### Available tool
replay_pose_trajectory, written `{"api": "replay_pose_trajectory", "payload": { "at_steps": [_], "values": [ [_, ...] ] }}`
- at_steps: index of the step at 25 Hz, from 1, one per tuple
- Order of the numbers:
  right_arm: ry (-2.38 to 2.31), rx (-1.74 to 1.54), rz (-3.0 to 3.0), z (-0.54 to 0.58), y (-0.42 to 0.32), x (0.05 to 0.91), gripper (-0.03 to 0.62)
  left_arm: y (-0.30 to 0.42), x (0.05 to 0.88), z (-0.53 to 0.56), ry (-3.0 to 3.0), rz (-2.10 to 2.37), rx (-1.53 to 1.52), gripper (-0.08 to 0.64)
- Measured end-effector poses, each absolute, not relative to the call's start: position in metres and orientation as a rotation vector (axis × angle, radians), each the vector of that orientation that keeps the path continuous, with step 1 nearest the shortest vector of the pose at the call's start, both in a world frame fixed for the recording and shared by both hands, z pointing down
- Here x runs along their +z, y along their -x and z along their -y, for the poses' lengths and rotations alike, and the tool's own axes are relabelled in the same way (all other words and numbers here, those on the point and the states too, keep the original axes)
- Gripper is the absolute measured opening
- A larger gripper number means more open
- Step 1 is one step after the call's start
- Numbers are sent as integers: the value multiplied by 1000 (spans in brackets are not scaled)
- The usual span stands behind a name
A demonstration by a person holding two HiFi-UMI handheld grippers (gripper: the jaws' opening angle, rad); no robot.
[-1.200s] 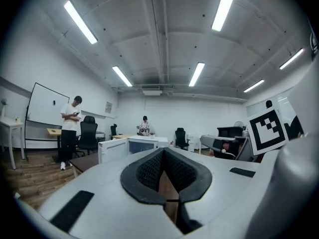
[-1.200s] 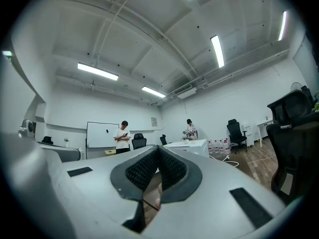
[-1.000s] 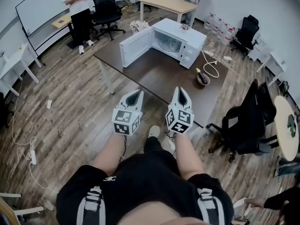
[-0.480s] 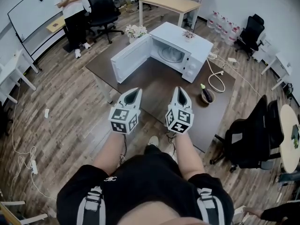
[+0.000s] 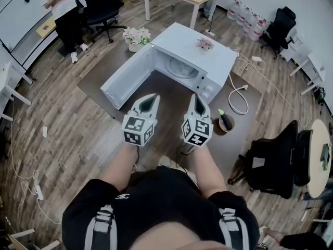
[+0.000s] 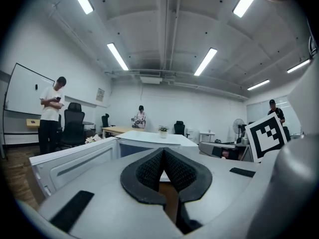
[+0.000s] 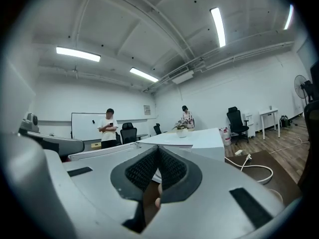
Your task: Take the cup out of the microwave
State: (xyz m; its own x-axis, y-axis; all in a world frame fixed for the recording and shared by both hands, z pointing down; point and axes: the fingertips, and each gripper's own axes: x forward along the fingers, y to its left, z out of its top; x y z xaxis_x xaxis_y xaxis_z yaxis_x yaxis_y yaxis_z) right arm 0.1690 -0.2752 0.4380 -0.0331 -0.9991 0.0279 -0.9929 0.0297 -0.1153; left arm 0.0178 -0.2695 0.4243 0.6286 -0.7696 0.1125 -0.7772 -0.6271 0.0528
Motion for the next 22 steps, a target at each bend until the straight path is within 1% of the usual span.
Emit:
{"api": "replay_pose_trajectory", "payload": {
  "at_steps": [5,12,22],
  "values": [
    [2159,-155,-2221,303,-179,438,0,-35,422,308,-2751,1276,124,-6],
    [2230,-152,-2161,319,-181,441,2,-57,429,333,-2811,1141,156,-6],
    [2384,-113,-1979,348,-171,451,2,-53,431,380,-2913,919,166,-6]
  ]
}}
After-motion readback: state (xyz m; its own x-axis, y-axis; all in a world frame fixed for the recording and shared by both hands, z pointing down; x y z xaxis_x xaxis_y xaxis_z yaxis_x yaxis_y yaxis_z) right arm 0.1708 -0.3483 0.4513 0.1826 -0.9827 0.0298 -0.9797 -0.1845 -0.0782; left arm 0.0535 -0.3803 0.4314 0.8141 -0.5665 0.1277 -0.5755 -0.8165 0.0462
